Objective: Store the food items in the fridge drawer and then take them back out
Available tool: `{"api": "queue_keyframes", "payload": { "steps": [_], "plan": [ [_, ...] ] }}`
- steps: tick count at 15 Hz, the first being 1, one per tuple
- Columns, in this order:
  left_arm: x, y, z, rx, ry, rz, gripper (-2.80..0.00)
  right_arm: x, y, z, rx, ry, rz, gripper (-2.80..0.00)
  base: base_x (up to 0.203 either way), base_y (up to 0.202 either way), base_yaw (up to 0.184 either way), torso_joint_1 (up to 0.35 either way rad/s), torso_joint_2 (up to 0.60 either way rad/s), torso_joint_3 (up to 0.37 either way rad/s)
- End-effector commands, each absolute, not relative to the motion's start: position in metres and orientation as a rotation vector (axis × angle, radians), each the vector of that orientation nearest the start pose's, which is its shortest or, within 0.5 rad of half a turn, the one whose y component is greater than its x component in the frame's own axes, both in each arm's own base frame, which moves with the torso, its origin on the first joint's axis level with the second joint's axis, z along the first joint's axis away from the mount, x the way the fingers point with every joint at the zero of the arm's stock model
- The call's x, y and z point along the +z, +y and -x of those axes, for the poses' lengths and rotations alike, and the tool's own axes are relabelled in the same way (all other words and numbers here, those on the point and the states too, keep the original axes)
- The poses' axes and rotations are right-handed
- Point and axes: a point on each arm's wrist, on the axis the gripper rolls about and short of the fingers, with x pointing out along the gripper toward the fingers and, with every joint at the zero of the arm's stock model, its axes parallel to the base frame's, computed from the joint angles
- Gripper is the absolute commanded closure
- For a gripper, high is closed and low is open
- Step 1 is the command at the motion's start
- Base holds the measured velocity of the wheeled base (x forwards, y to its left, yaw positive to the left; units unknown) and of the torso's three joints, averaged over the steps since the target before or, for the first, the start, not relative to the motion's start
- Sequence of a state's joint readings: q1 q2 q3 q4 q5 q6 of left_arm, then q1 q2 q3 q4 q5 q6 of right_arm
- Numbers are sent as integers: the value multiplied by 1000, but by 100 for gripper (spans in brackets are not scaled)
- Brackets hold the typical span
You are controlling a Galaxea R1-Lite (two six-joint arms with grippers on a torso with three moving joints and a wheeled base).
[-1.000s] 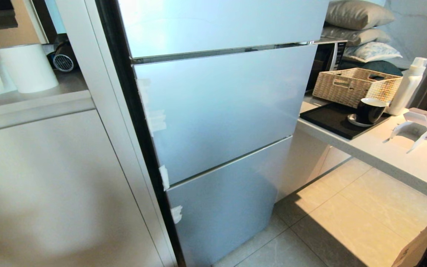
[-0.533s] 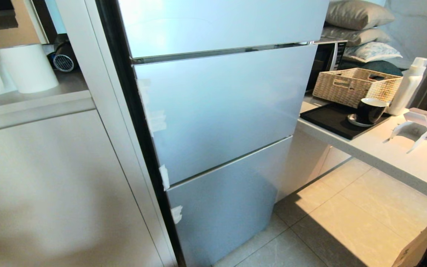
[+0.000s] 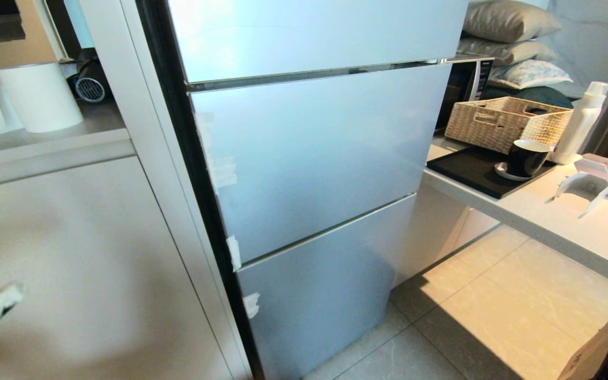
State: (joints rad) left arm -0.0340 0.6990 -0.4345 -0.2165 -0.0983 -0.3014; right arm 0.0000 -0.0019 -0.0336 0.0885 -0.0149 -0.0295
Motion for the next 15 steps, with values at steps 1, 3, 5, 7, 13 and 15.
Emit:
{"api": "queue_keyframes", "payload": {
  "steps": [1, 3, 5, 7, 13, 15],
  "plan": [
    [212, -8, -151, -104, 238, 440, 0, 76, 0, 26, -14, 55, 31, 0, 0, 0, 0, 0, 0, 0],
    [221, -9, -204, -100, 219, 584, 0, 76, 0, 26, -14, 55, 30, 0, 0, 0, 0, 0, 0, 0],
    [235, -10, -248, -113, 171, 741, 0, 76, 0, 26, -14, 55, 31, 0, 0, 0, 0, 0, 0, 0],
    [236, -15, -284, -125, 173, 873, 0, 76, 0, 26, -14, 55, 31, 0, 0, 0, 0, 0, 0, 0],
    [218, -37, -345, -73, 186, 997, 0, 76, 0, 26, -14, 55, 31, 0, 0, 0, 0, 0, 0, 0],
    [214, -41, -357, -81, 161, 998, 0, 76, 0, 26, -13, 55, 31, 0, 0, 0, 0, 0, 0, 0]
  ]
}}
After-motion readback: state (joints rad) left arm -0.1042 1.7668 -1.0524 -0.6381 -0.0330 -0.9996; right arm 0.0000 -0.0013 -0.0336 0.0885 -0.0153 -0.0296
